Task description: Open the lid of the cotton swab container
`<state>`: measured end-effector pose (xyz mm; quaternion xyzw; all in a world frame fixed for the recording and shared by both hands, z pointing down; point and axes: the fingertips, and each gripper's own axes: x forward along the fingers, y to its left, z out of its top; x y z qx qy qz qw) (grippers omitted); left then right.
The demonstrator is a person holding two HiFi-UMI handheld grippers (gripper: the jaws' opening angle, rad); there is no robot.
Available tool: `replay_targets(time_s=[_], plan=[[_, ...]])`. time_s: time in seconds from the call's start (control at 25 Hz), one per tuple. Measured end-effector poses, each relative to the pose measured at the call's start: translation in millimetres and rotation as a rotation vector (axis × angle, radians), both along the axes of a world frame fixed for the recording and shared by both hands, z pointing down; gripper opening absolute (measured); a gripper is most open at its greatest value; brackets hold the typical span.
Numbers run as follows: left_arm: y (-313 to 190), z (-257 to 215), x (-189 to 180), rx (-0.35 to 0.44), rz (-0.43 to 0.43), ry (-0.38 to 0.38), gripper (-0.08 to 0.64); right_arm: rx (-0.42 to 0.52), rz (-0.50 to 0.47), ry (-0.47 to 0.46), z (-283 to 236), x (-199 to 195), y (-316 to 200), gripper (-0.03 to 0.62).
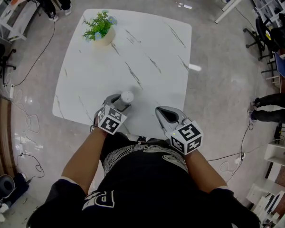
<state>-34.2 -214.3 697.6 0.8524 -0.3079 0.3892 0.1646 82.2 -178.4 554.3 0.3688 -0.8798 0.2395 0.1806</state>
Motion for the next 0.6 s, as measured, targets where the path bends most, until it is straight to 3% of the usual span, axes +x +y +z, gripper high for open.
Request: replay_targets(time_s=[0.6], plan=[[-3.3, -4.7, -2.9, 0.022, -0.012, 0.006, 0.308, 0.009, 0.009, 0.005, -2.2, 0.8, 1.0, 0.000]])
